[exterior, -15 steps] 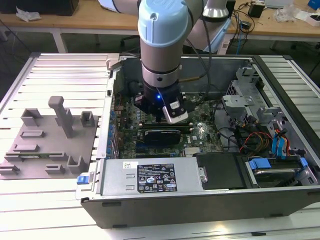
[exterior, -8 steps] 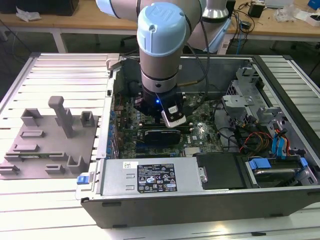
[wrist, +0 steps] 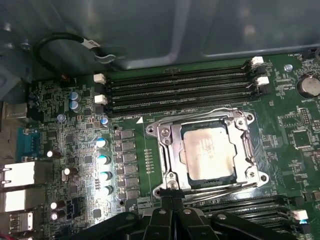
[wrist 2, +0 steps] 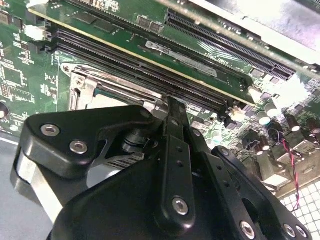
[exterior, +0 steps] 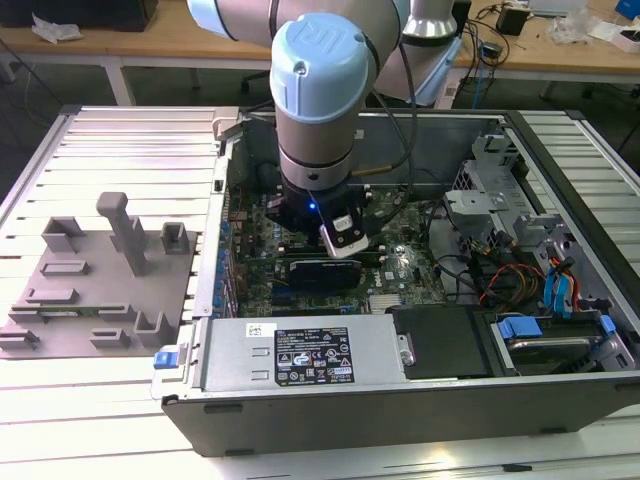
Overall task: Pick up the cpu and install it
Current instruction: 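Install the second cpu locking lever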
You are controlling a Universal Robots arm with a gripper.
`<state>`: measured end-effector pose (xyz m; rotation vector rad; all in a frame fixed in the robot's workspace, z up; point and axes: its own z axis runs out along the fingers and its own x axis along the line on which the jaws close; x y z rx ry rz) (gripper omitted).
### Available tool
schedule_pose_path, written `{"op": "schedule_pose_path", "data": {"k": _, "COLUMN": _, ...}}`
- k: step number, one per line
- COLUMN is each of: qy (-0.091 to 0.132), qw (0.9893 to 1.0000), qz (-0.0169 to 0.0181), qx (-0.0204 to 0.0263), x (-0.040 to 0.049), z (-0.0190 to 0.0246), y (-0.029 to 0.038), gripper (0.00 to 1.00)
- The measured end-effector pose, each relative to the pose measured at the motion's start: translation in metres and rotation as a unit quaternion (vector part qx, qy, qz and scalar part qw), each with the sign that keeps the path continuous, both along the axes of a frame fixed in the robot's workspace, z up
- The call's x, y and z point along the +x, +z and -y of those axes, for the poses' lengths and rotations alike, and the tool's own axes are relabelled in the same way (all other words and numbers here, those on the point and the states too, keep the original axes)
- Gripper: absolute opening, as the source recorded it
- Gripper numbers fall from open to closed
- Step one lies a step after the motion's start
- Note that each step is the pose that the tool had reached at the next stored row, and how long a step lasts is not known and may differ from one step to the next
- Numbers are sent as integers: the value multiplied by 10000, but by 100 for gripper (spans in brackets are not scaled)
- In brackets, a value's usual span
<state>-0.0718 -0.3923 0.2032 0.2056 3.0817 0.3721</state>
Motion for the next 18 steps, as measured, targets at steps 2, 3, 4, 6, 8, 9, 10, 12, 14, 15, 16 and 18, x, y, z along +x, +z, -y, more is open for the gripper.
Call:
{"op": "schedule_pose_path", "data": {"k": 2, "qy": 0, "qw": 10000, "qz": 0, "qx": 10, "x": -10, "z": 5, "y": -8, "gripper": 11}}
{"op": "schedule_pose_path", "data": {"k": 3, "qy": 1, "qw": 10000, "qz": 0, "qx": 19, "x": -16, "z": 7, "y": -12, "gripper": 11}}
{"op": "schedule_pose_path", "data": {"k": 4, "qy": 1, "qw": 10000, "qz": 1, "qx": 26, "x": -20, "z": 8, "y": -15, "gripper": 11}}
{"op": "schedule_pose_path", "data": {"k": 6, "qy": 2, "qw": 10000, "qz": 3, "qx": 50, "x": -27, "z": 12, "y": -23, "gripper": 11}}
{"op": "schedule_pose_path", "data": {"k": 8, "qy": 0, "qw": 10000, "qz": 9, "qx": 94, "x": -31, "z": 14, "y": -29, "gripper": 11}}
{"op": "schedule_pose_path", "data": {"k": 9, "qy": 0, "qw": 9999, "qz": 16, "qx": 135, "x": -32, "z": 13, "y": -33, "gripper": 11}}
{"op": "schedule_pose_path", "data": {"k": 10, "qy": 0, "qw": 9999, "qz": 18, "qx": 153, "x": -31, "z": 13, "y": -36, "gripper": 11}}
{"op": "schedule_pose_path", "data": {"k": 12, "qy": 0, "qw": 9998, "qz": 22, "qx": 194, "x": -31, "z": 13, "y": -53, "gripper": 11}}
{"op": "schedule_pose_path", "data": {"k": 14, "qy": 1, "qw": 9998, "qz": 23, "qx": 212, "x": -31, "z": 15, "y": -63, "gripper": 11}}
{"op": "schedule_pose_path", "data": {"k": 15, "qy": 0, "qw": 9998, "qz": 24, "qx": 221, "x": -31, "z": 15, "y": -67, "gripper": 11}}
{"op": "schedule_pose_path", "data": {"k": 16, "qy": 1, "qw": 9997, "qz": 24, "qx": 226, "x": -32, "z": 15, "y": -70, "gripper": 11}}
{"op": "schedule_pose_path", "data": {"k": 18, "qy": 1, "qw": 9997, "qz": 23, "qx": 226, "x": -33, "z": 15, "y": -71, "gripper": 11}}
